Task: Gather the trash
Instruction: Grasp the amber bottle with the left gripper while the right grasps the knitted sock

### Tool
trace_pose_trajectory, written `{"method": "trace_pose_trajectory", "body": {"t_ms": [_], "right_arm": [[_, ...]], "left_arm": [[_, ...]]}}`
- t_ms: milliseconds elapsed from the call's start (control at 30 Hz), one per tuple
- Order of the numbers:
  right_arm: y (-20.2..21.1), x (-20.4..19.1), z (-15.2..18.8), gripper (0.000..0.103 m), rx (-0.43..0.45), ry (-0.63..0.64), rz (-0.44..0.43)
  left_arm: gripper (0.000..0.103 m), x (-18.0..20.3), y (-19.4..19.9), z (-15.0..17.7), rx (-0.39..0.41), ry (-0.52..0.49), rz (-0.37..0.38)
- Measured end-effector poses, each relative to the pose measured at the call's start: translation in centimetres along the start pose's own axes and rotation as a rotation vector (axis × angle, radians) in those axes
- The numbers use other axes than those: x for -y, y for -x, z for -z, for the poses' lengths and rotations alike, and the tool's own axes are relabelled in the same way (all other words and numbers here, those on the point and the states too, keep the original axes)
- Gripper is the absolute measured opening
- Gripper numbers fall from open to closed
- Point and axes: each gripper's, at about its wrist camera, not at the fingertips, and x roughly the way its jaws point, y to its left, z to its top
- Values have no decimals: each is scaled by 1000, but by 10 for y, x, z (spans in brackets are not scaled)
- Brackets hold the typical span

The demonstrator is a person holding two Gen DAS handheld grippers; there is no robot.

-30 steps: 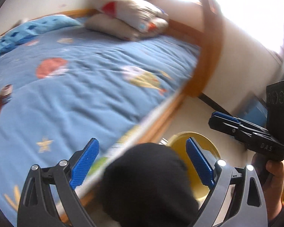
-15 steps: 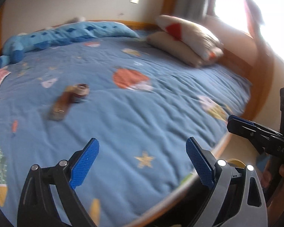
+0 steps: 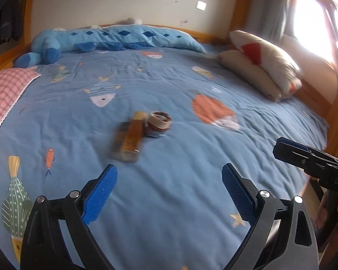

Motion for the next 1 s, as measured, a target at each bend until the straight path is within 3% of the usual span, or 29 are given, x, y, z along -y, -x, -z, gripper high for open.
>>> {"method": "trace_pose_trajectory", "body": {"t_ms": [533,733,1000], "right_arm": [[-104,5,-33,51,-94,23,-37],[-125,12,-40,51,-112,13,-47],[-143,11,-46,51,-129,17,-63]], "left_arm": [[92,-53,-97,-19,-112,51,-87],[71,-53,-122,-27,-124,17,-82],[62,-54,-147,-28,-133,8,-84]]}}
